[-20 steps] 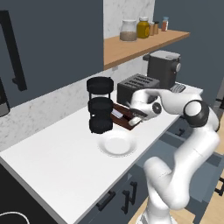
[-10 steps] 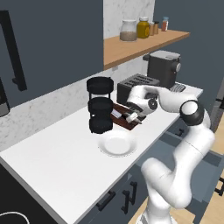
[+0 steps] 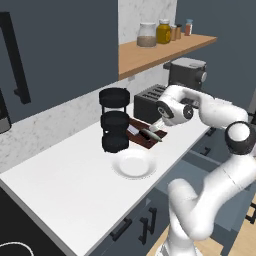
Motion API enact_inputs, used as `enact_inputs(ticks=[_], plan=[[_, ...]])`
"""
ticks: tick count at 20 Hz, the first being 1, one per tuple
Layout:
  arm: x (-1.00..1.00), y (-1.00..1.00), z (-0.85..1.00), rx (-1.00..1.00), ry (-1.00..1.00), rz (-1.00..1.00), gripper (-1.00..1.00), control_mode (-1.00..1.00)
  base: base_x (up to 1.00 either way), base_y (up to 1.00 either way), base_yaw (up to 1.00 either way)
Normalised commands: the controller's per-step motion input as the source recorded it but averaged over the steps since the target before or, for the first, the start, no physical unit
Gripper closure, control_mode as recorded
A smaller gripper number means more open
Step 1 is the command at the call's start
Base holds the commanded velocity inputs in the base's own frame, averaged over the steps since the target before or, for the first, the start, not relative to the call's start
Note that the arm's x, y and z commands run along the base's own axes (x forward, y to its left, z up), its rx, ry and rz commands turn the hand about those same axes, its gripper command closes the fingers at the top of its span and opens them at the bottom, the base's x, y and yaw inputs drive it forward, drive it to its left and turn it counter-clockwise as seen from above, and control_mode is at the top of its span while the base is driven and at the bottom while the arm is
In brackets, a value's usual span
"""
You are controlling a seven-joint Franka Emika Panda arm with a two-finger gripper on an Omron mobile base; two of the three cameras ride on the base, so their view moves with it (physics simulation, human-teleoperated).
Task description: Pick up the knife from the drawer and place it on the cutting board. Then place the meat from the plate to the cutting board.
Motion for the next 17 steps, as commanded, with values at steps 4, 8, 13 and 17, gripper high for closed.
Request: enact_inputs(ticks=[4, 8, 13, 17], plan=[[-1.0, 0.0, 0.85, 0.0, 0.04, -0.05, -1.0, -1.0, 0.0, 0.0, 0.0], [-1.0, 0.0, 0.83, 0.0, 0.01, -0.06, -1.0, -1.0, 0.0, 0.0, 0.0], [-1.0, -0.02, 0.78, 0.0, 0.0, -0.08, -1.0, -1.0, 0.0, 0.0, 0.0], [-1.0, -0.01, 0.52, 0.0, 0.01, -0.1, -1.0, -1.0, 0.0, 0.0, 0.0]])
